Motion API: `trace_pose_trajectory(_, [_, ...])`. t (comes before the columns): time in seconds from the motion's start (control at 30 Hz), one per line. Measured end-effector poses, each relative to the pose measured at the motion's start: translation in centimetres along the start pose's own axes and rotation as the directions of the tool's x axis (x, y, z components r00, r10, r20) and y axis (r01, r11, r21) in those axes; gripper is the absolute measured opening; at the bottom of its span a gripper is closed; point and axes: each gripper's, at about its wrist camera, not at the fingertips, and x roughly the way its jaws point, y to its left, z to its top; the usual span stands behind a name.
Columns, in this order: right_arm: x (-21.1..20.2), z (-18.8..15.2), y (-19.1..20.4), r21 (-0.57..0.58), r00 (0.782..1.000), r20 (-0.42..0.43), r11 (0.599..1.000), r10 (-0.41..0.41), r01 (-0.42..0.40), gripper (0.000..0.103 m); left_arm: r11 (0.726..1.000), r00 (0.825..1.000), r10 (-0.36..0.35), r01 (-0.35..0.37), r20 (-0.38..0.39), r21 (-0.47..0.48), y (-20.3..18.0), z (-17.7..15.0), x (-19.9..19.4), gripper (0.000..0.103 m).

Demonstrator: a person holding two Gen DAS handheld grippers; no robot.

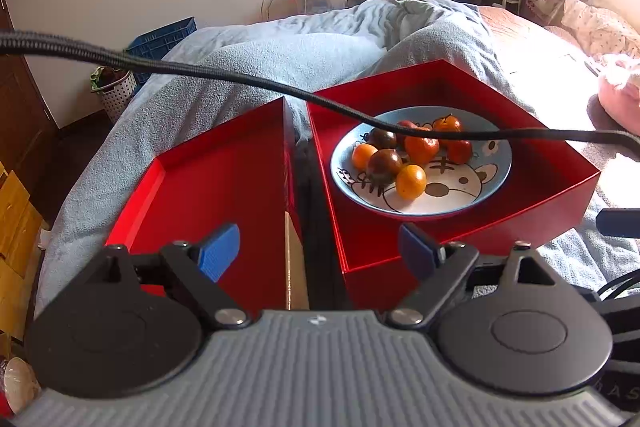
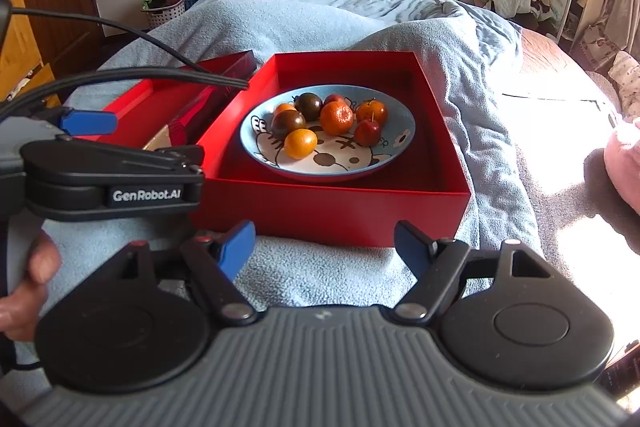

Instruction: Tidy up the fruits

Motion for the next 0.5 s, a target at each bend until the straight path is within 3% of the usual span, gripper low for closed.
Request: trace_pose_trajectory(0.5, [0.00,-0.16,0.05,0.001,1.000,-0.001,1.000,0.001,-0.001,0.079,1.000,1.000,0.000,0.000,-0.011,0.004,0.00,-0.19,0.18,0.089])
